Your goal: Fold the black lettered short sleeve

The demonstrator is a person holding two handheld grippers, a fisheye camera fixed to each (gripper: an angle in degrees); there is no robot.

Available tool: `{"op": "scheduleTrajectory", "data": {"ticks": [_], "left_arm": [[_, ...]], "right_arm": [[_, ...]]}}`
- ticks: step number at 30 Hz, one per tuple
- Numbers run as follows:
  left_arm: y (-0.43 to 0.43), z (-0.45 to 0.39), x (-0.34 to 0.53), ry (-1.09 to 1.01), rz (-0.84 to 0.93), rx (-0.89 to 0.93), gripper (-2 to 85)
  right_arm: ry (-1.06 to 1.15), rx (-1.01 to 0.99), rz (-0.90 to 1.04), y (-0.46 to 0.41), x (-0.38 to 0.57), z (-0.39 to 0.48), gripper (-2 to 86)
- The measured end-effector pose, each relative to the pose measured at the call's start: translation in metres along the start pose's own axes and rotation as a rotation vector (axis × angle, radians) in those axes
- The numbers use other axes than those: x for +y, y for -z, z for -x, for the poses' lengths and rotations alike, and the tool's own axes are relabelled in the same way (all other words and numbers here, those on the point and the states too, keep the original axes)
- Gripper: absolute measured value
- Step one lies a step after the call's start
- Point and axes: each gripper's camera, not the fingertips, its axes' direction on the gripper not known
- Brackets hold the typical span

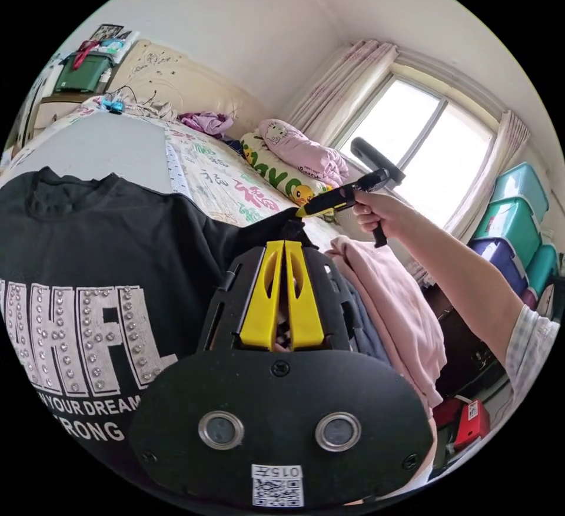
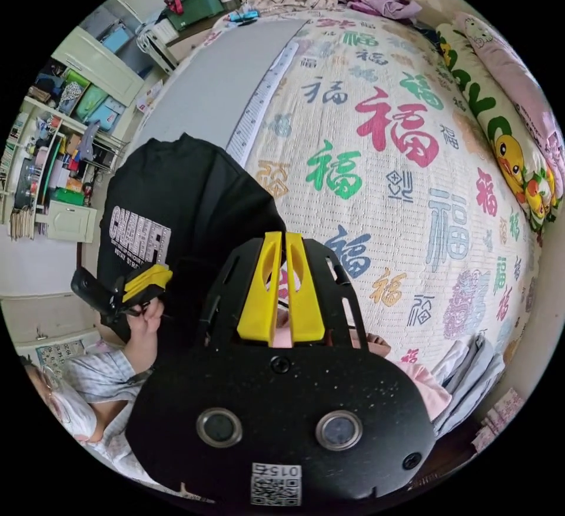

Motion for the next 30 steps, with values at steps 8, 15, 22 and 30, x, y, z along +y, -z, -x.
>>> {"op": "scheduleTrajectory", "data": {"ticks": [8,15,22,30], "left_arm": [[0.063,0.059,0.011,0.241,-0.103,-0.035,-0.8],[0.112,0.098,0.073,0.334,-0.025,-0.106,1.9],[0.154,0.146,0.043,0.233,-0.002,-0.321,5.3],[0.014,0.187,-0.022,0.113,0.293,-0.433,10.0]], "right_arm": [[0.174,0.015,-0.043,0.009,-0.024,0.152,0.4],[0.53,-0.136,0.093,-0.066,0.035,0.297,6.4],[0.386,-0.22,-0.289,-0.016,0.247,0.202,8.1],[0.338,-0.076,-0.274,-0.051,0.374,0.172,8.5]]}}
